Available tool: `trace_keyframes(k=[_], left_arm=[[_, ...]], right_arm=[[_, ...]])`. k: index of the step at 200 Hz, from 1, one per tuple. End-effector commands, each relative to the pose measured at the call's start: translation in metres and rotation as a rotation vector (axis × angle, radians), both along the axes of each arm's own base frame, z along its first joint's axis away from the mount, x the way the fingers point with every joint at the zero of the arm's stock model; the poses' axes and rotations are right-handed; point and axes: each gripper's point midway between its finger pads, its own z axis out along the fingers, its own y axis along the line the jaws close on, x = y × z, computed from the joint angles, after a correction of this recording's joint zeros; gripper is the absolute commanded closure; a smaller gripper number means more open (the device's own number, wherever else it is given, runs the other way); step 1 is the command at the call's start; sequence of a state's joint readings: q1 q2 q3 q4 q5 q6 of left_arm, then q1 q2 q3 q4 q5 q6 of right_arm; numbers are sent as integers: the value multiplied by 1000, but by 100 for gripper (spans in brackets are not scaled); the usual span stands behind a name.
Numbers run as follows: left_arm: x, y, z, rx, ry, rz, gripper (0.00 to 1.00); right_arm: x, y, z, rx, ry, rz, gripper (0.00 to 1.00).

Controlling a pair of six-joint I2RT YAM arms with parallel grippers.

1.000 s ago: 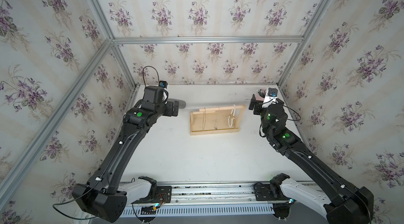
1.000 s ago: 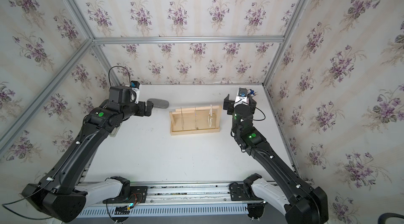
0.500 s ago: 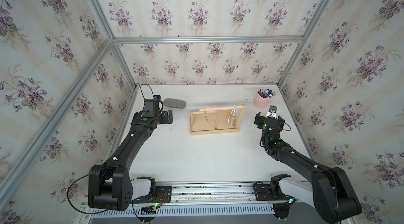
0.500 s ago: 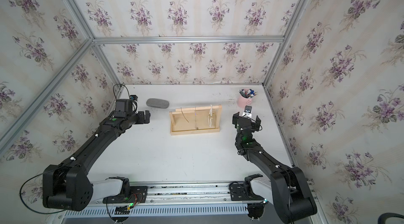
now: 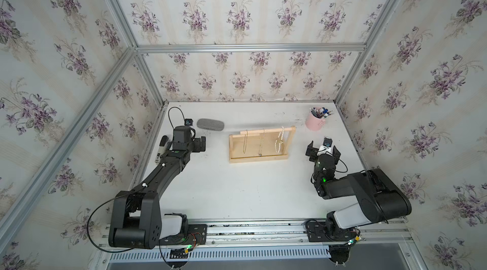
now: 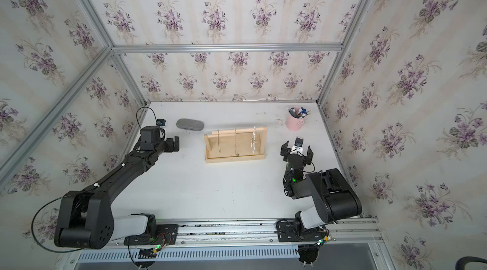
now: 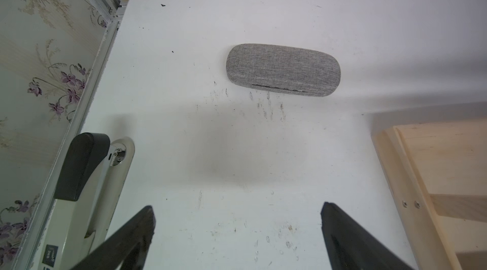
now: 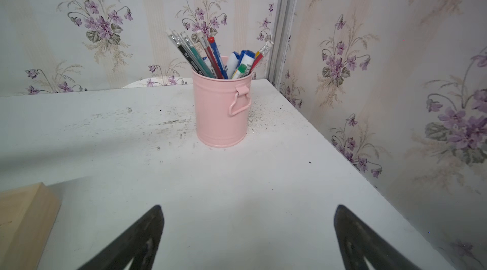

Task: Hang the necklace on the jewelry display stand
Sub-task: Reset both arms

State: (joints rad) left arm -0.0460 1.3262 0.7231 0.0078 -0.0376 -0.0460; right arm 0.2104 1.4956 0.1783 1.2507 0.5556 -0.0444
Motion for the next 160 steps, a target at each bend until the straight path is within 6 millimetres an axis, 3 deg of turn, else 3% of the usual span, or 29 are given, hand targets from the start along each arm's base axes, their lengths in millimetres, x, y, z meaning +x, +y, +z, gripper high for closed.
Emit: trace_keyframes(k=[1, 48, 91, 106, 109, 121, 160], left_arm=[[8, 5, 7, 49, -95, 0, 0], [-1, 24, -13, 131, -140, 76, 0], [7, 17, -6, 101, -246, 36, 0], [12, 10, -11, 90, -272, -6, 0], [12, 10, -22, 88, -247, -7, 0], [13, 9, -33, 86, -244, -16, 0], [17, 8, -35, 51, -227, -43, 0]], right_arm=[[6, 4, 28, 51, -132, 45, 0], [37, 1, 7, 109, 10, 87, 0], [35, 1, 8, 107, -1, 89, 0], [35, 1, 8, 107, -1, 89, 0], [34, 1, 8, 107, -2, 90, 0], [35, 1, 8, 106, 0, 89, 0], [35, 1, 8, 105, -1, 87, 0]])
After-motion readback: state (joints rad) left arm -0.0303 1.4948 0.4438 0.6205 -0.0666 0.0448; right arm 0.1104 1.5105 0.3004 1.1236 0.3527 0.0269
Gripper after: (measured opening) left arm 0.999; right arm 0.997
